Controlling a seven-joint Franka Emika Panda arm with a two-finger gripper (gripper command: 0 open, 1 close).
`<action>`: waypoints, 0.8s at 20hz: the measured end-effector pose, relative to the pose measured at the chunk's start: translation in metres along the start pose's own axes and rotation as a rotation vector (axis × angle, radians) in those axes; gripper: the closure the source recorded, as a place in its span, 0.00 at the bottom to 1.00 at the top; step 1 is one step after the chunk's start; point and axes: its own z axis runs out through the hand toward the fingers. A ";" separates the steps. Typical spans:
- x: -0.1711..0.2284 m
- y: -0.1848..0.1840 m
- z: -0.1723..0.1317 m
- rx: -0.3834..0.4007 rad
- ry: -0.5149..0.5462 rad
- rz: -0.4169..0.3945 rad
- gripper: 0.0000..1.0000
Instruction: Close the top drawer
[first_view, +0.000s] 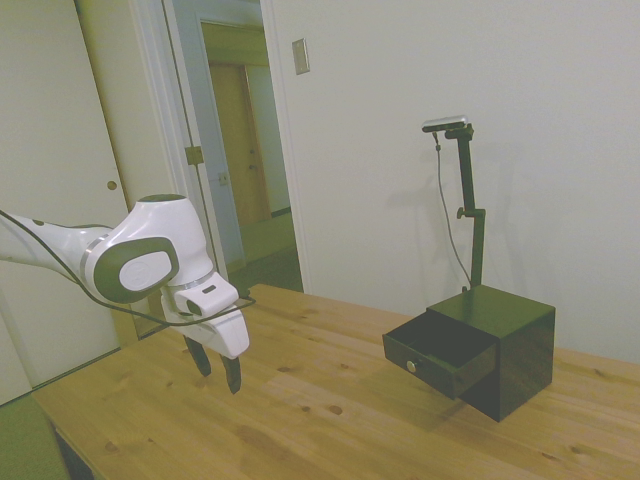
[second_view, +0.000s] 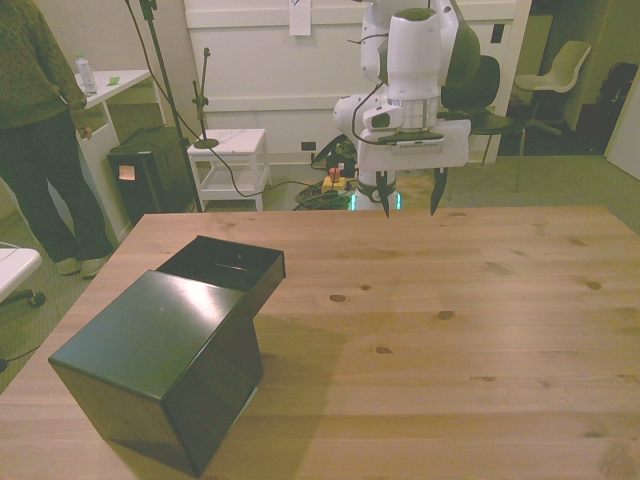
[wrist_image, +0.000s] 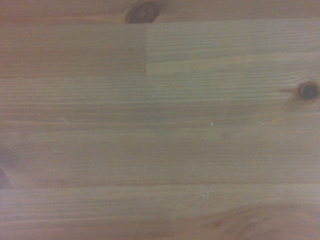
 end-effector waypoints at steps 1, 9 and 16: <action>0.000 0.000 0.000 0.000 -0.001 -0.001 0.00; 0.020 0.005 -0.013 0.033 0.017 0.115 0.00; 0.102 0.005 -0.028 0.063 0.040 0.297 0.00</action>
